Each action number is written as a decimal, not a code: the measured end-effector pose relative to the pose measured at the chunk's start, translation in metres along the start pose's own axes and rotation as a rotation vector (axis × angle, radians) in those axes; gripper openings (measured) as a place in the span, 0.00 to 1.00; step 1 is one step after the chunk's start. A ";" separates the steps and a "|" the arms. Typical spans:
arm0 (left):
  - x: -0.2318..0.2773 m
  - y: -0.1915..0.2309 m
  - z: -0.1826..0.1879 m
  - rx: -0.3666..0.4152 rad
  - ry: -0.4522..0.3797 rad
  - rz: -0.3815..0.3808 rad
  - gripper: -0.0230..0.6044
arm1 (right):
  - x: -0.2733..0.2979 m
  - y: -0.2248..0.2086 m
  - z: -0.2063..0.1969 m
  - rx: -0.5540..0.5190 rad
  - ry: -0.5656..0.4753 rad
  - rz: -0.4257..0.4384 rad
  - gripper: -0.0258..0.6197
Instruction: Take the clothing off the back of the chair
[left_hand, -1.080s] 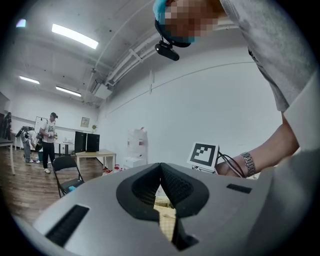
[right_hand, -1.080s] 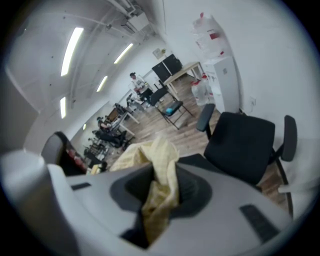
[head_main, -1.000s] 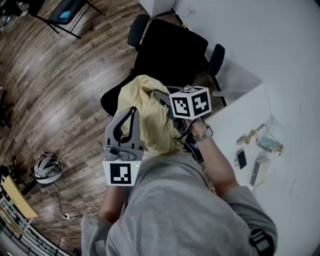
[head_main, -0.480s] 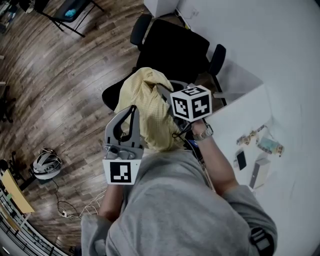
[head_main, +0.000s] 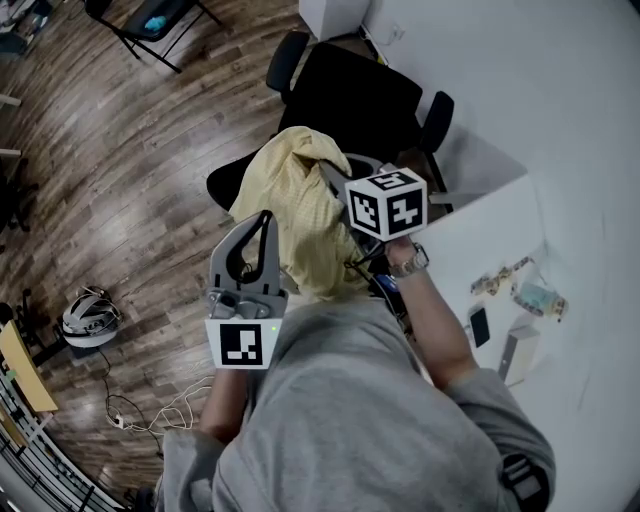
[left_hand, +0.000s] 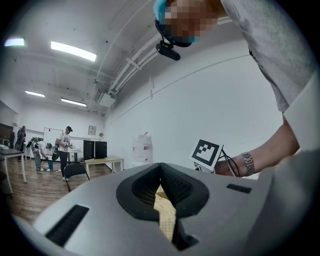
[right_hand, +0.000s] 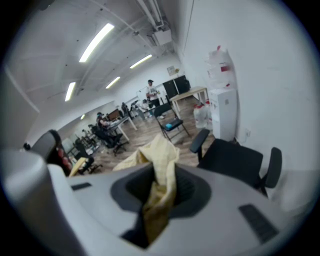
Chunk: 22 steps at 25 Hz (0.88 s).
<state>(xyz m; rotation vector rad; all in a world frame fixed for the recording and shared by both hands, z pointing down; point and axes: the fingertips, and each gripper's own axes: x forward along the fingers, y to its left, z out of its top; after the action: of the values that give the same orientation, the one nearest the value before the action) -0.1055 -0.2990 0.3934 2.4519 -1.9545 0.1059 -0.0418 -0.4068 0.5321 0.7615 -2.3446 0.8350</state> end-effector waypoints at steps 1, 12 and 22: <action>-0.002 -0.003 0.000 0.009 0.001 0.006 0.09 | -0.002 -0.001 0.000 0.000 -0.006 0.003 0.18; -0.034 -0.007 0.010 0.040 -0.003 0.114 0.09 | -0.016 -0.003 0.001 -0.014 -0.040 0.008 0.18; -0.041 -0.016 0.014 0.042 -0.025 0.107 0.09 | -0.028 -0.001 0.000 -0.019 -0.066 0.008 0.18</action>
<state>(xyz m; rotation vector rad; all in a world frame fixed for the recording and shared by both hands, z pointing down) -0.0981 -0.2565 0.3774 2.3838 -2.1156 0.1180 -0.0218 -0.3985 0.5142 0.7829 -2.4115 0.8009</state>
